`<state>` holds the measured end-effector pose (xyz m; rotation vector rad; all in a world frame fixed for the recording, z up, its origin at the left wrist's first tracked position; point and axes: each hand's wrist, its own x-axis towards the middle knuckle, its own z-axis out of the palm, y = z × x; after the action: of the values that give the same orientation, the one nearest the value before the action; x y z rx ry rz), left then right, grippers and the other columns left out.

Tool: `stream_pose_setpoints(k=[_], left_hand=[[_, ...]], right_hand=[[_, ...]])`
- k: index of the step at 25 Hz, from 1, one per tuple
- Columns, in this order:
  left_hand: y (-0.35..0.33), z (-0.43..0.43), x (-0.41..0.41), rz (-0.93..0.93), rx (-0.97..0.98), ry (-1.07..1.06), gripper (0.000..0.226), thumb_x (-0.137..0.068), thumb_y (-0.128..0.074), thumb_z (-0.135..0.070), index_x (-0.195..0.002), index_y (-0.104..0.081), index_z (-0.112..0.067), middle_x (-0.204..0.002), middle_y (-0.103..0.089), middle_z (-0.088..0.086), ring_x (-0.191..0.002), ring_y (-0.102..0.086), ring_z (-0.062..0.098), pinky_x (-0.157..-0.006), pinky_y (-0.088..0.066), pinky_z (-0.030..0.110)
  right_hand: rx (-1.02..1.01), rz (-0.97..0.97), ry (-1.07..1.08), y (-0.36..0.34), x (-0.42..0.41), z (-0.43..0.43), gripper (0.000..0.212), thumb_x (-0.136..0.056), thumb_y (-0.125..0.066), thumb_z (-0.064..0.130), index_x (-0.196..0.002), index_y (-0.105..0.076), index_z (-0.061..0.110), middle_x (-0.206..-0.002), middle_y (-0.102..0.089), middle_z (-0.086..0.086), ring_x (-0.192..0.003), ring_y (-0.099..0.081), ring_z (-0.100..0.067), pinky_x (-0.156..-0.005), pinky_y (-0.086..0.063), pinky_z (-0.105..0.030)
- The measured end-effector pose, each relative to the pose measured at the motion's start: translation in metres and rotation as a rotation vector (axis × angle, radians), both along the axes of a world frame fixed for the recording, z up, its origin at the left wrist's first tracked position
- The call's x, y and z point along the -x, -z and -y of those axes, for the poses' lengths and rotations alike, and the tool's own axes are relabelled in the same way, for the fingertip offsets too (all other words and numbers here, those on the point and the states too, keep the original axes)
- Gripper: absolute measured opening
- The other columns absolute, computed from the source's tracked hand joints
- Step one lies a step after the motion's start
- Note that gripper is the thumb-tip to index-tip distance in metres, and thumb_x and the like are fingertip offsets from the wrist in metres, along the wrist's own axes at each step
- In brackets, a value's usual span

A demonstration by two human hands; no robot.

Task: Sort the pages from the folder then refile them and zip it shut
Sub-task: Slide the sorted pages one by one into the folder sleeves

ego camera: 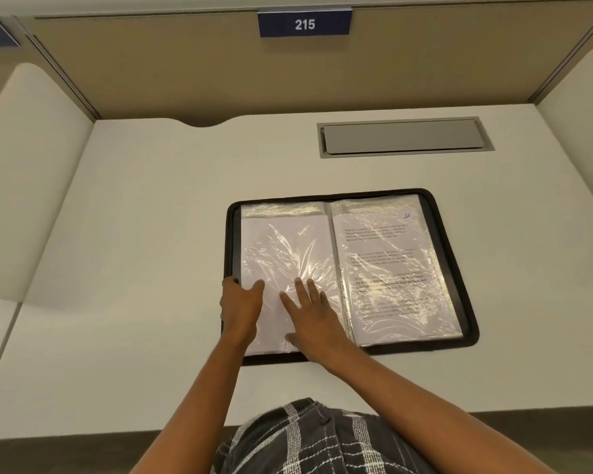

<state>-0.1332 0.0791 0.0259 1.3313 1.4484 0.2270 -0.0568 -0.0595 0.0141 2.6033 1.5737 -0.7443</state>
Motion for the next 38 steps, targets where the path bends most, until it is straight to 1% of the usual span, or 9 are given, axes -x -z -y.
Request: stream_pose_setpoints(k=[4, 11, 15, 20, 24, 29, 31, 35, 38], left_hand=[[-0.002, -0.019, 0.001, 0.106, 0.165, 0.024, 0.027, -0.099, -0.069, -0.031, -0.120, -0.065, -0.014, -0.111, -0.072, 0.009, -0.099, -0.070, 0.030, -0.087, -0.061, 0.046], [-0.010, -0.036, 0.010, 0.149, 0.192, 0.042, 0.015, -0.099, -0.070, -0.021, -0.109, -0.066, -0.011, -0.108, -0.071, 0.012, -0.099, -0.070, 0.033, -0.074, -0.059, 0.040], [-0.035, -0.029, 0.008, 0.215, 0.103, 0.093, 0.009, -0.098, -0.071, -0.018, -0.101, -0.070, -0.010, -0.098, -0.075, 0.009, -0.092, -0.074, 0.031, -0.066, -0.059, 0.033], [-0.073, 0.009, -0.024, 0.385, -0.035, 0.341, 0.014, -0.102, -0.065, -0.023, -0.108, -0.074, -0.015, -0.097, -0.078, 0.004, -0.092, -0.076, 0.021, -0.079, -0.064, 0.035], [-0.083, 0.053, -0.056, 0.457, 0.048, 0.437, 0.033, -0.112, -0.043, -0.018, -0.124, -0.074, -0.020, -0.119, -0.076, -0.006, -0.112, -0.071, 0.007, -0.091, -0.061, 0.032], [-0.072, 0.074, -0.070, 0.478, 0.029, 0.380, 0.030, -0.108, -0.050, -0.012, -0.120, -0.073, -0.025, -0.125, -0.072, -0.009, -0.116, -0.069, 0.010, -0.092, -0.062, 0.032], [-0.066, 0.077, -0.073, 0.406, -0.080, 0.362, 0.027, -0.108, -0.052, -0.017, -0.120, -0.070, -0.032, -0.123, -0.069, -0.017, -0.112, -0.067, 0.005, -0.088, -0.057, 0.023], [-0.041, 0.084, -0.078, 0.226, -0.339, 0.470, 0.032, -0.107, -0.054, -0.019, -0.128, -0.060, -0.042, -0.133, -0.057, -0.027, -0.119, -0.053, -0.014, -0.107, -0.045, 0.019], [-0.007, 0.096, -0.087, 0.065, -0.453, 0.667, 0.045, -0.108, -0.054, -0.031, -0.152, -0.046, -0.033, -0.163, -0.031, -0.014, -0.152, -0.023, 0.007, -0.123, -0.019, 0.036]], right_hand=[[-0.022, -0.040, 0.026, 0.001, -0.002, 0.003, 0.087, -0.100, -0.061, 0.042, -0.165, -0.004, 0.026, -0.171, 0.014, -0.012, -0.157, 0.014, -0.037, -0.128, -0.003, -0.051], [-0.080, -0.137, 0.070, -0.008, -0.005, 0.006, 0.078, -0.103, -0.056, 0.037, -0.164, -0.009, 0.025, -0.172, 0.011, -0.008, -0.157, 0.015, -0.032, -0.129, -0.001, -0.049], [-0.218, -0.417, 0.271, -0.033, -0.011, 0.000, 0.066, -0.104, -0.053, 0.043, -0.161, -0.024, 0.024, -0.170, -0.017, -0.003, -0.157, -0.014, -0.025, -0.128, -0.018, -0.043], [-0.464, -0.811, 0.705, -0.097, -0.039, -0.022, 0.061, -0.101, -0.048, 0.059, -0.152, -0.040, 0.027, -0.141, -0.052, 0.009, -0.126, -0.055, -0.014, -0.100, -0.050, -0.031], [-0.524, -0.712, 0.821, -0.113, -0.069, -0.010, 0.050, -0.099, -0.054, 0.054, -0.137, -0.048, 0.022, -0.125, -0.063, 0.003, -0.110, -0.063, -0.016, -0.089, -0.055, -0.034], [-0.546, -0.683, 0.903, -0.115, -0.115, 0.031, 0.035, -0.104, -0.054, 0.020, -0.138, -0.048, 0.022, -0.129, -0.061, -0.001, -0.111, -0.063, -0.023, -0.082, -0.056, -0.036], [-0.545, -0.665, 0.871, -0.117, -0.135, 0.053, 0.034, -0.103, -0.053, 0.015, -0.136, -0.051, 0.022, -0.123, -0.063, -0.001, -0.105, -0.066, -0.020, -0.077, -0.057, -0.032], [-0.583, -0.589, 0.862, -0.115, -0.171, 0.095, 0.034, -0.103, -0.050, 0.008, -0.132, -0.055, 0.026, -0.115, -0.067, 0.003, -0.095, -0.067, -0.011, -0.075, -0.057, -0.030], [-0.559, -0.559, 0.878, -0.102, -0.186, 0.122, 0.038, -0.105, -0.049, 0.008, -0.138, -0.051, 0.027, -0.110, -0.061, 0.010, -0.091, -0.062, -0.005, -0.067, -0.052, -0.022]])
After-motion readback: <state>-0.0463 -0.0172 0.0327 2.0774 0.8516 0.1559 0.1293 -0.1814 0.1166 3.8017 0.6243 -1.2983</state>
